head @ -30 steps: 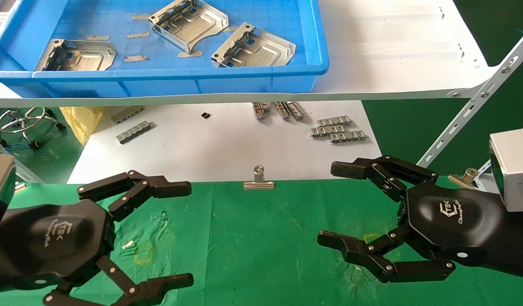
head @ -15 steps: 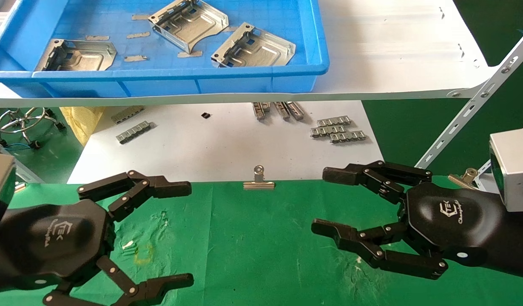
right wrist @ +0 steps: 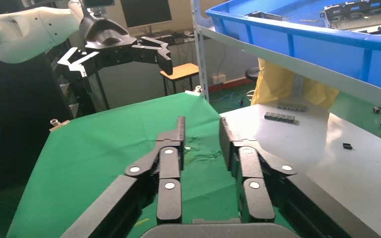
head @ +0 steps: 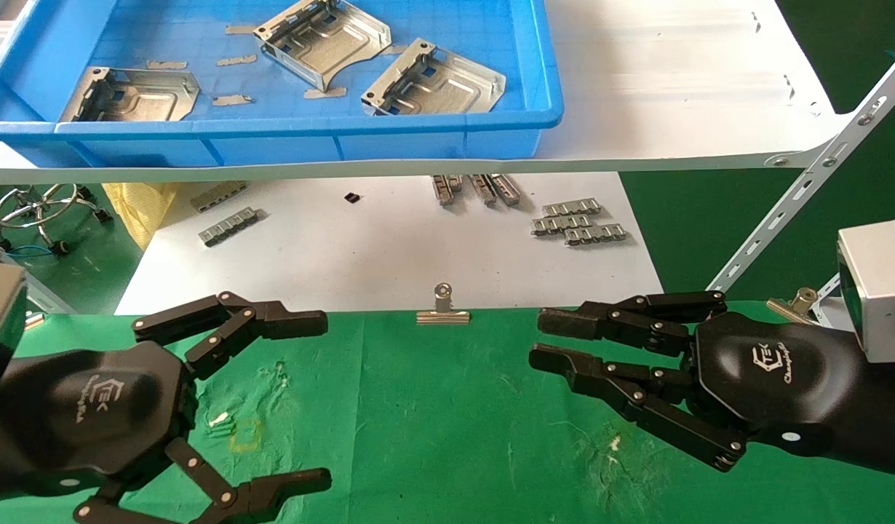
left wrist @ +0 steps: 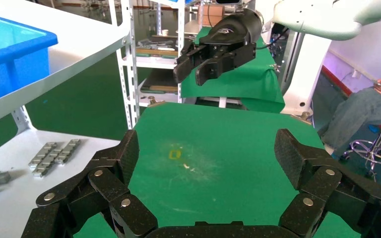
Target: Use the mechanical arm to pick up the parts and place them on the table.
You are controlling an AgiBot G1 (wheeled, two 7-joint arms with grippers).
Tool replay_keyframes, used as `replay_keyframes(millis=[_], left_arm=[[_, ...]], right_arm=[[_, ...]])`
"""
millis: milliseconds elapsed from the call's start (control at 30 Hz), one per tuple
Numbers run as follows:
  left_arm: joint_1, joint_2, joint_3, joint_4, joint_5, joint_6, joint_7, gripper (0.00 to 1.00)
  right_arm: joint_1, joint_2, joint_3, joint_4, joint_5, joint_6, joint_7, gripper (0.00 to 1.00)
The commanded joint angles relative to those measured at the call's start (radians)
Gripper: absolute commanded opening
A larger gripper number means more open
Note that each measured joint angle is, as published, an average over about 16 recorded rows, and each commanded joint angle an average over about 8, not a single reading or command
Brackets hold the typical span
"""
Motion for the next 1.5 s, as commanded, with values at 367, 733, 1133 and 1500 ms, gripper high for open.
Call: replay_keyframes(millis=[367,733,1133,1500], left_arm=[[-0.13,0.036,0.001,0.017,0.051,-0.076,-0.028,1.0],[-0.585,0.272,0.138,0.398,0.381,-0.225,-0.03,1.0],[-0.913,0.544,0.274,0.974,0.656,-0.46,0.104,1.0],[-0.984,0.659,0.303,1.196,0.718,-0.651,0.106,0.07]], right_arm=[[0.0,0.0,0.0,0.0,0.0,0.0,0.0,0.0],[0.0,0.0,0.0,0.0,0.0,0.0,0.0,0.0],[0.0,0.0,0.0,0.0,0.0,0.0,0.0,0.0],[0.0,0.0,0.0,0.0,0.0,0.0,0.0,0.0]])
